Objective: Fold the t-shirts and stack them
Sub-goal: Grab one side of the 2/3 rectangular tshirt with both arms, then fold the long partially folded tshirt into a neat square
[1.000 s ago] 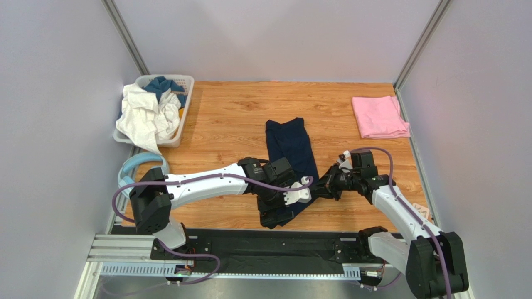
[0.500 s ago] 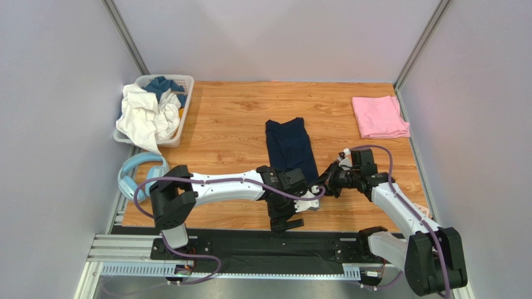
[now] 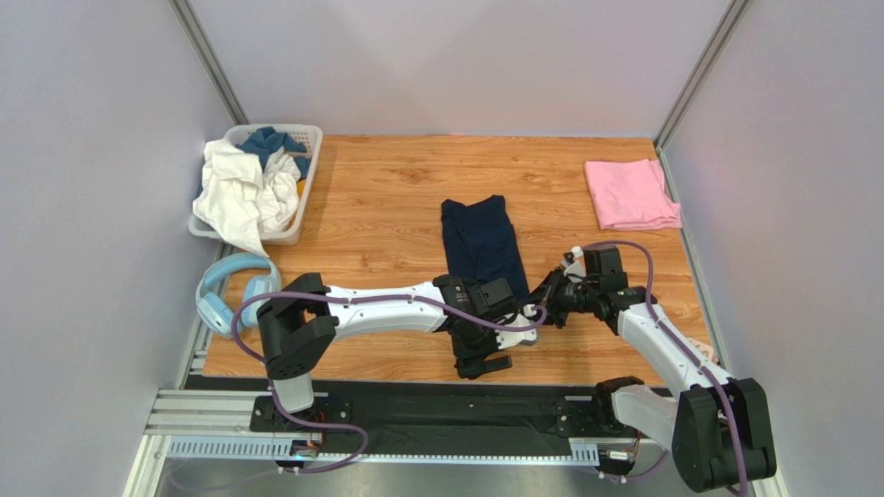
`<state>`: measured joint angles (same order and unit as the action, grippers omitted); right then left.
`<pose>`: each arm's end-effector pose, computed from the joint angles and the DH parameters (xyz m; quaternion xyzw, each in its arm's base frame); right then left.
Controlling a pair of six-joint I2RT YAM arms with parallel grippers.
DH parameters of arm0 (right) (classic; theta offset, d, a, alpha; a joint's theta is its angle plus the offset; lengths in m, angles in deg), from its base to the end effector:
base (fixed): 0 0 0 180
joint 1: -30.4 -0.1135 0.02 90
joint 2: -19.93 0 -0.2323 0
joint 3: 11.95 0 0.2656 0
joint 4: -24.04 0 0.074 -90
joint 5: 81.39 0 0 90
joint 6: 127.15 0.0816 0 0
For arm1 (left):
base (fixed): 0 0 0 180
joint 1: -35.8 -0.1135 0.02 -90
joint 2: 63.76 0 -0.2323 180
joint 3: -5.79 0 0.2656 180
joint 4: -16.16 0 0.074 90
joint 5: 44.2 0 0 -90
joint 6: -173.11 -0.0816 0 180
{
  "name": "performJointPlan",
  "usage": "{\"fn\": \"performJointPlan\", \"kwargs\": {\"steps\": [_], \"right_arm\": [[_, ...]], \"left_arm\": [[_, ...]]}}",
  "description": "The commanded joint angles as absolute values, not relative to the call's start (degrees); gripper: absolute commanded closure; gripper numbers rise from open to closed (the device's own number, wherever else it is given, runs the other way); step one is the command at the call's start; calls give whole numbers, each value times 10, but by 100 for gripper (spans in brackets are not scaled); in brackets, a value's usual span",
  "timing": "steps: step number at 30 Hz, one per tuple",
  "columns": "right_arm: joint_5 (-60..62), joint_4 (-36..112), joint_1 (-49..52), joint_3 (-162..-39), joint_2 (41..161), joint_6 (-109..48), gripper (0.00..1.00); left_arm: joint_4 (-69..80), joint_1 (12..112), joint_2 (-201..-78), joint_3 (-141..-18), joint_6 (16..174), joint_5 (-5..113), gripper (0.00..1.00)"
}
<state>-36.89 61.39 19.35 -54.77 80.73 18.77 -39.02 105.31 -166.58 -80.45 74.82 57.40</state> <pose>0.2184 0.1020 0.1264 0.2295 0.8577 0.4595 0.0255 0.1156 -0.3563 0.1180 0.6293 0.7544 -0.1662 0.0849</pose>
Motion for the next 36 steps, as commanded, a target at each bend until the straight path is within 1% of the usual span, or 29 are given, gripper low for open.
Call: {"fn": "performJointPlan", "kwargs": {"steps": [1, 2, 4, 5, 7, 8, 13, 14, 16, 17, 18, 22, 27, 36], "right_arm": [[-376, 587, 198, -567, 799, 187, 100], [-378, 587, 200, -566, 800, 186, 100], [-379, 588, 201, -566, 800, 186, 100], [-380, 587, 203, -565, 799, 185, 100], [-382, 588, 204, -565, 798, 184, 100], [-382, 587, 204, -564, 798, 185, 100], [-382, 587, 208, -566, 798, 184, 100], [-382, 588, 209, -566, 798, 183, 100], [-383, 587, 209, -567, 798, 184, 100], [-383, 588, 209, -567, 795, 184, 100], [-384, 587, 209, -566, 793, 185, 100], [-389, 595, 210, -564, 781, 185, 100], [-391, 627, 210, -556, 732, 188, 100], [-401, 703, 209, -531, 620, 206, 100]], "left_arm": [[-373, 1056, -1657, -814, 749, 563, 21], [-375, 1056, -1659, -813, 750, 562, 29], [-375, 1056, -1660, -808, 747, 563, 35], [-376, 1056, -1660, -807, 746, 561, 41], [-379, 1056, -1660, -807, 743, 560, 46], [-382, 1056, -1659, -807, 742, 560, 51], [-391, 1056, -1658, -806, 737, 560, 59], [-393, 1056, -1656, -807, 736, 558, 65], [-400, 1055, -1653, -811, 730, 554, 74], [-404, 1054, -1651, -814, 728, 550, 90], [-407, 1052, -1649, -816, 727, 546, 100], [-441, 1044, -1632, -843, 715, 535, 100], [-503, 1043, -1608, -879, 699, 537, 100], [-594, 1044, -1580, -909, 697, 601, 100]]}}
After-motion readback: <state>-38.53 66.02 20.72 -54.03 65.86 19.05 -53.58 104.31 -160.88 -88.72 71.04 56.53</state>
